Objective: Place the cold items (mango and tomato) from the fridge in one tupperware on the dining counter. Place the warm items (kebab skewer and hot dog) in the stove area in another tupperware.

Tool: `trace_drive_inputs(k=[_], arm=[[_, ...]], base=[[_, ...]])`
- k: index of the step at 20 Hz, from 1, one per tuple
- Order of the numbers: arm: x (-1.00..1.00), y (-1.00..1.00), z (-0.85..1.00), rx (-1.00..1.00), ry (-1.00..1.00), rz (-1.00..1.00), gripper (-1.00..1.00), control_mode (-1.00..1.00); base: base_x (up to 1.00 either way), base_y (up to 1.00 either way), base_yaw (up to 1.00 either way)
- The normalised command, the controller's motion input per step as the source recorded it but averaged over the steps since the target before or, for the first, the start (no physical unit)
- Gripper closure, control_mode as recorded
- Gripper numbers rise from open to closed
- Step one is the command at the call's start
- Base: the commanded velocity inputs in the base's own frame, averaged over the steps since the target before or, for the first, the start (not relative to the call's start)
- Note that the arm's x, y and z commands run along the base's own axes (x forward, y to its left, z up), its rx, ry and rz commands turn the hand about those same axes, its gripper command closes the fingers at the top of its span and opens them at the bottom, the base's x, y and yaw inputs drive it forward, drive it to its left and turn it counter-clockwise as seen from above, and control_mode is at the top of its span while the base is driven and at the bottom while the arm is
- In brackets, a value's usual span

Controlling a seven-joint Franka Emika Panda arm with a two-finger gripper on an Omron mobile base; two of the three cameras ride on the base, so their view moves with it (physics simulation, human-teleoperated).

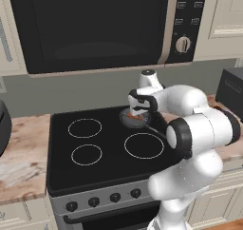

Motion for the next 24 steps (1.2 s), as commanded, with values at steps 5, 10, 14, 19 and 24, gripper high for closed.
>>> trace_drive_inputs(k=[5, 10, 14, 19, 24], arm=[[0.51, 0.17, -0.34, 0.00, 0.00, 0.00, -1.00, -1.00], [0.71, 0.07, -0.68, 0.01, 0.00, 0.00, -1.00, -1.00], [0.48, -0.21, -0.27, 0.08, -0.01, 0.00, -1.00, -1.00], [0.40, -0.03, -0.44, 0.03, 0.01, 0.02, -1.00, -1.00], [0.12, 0.00, -0.43, 0.00, 0.07, 0.02, -1.00, -1.00]], base=[[0.00, 0.00, 0.00], [0.00, 0.00, 0.00], [0.00, 0.00, 0.00], [0.00, 0.00, 0.00], [0.00, 0.00, 0.00]])
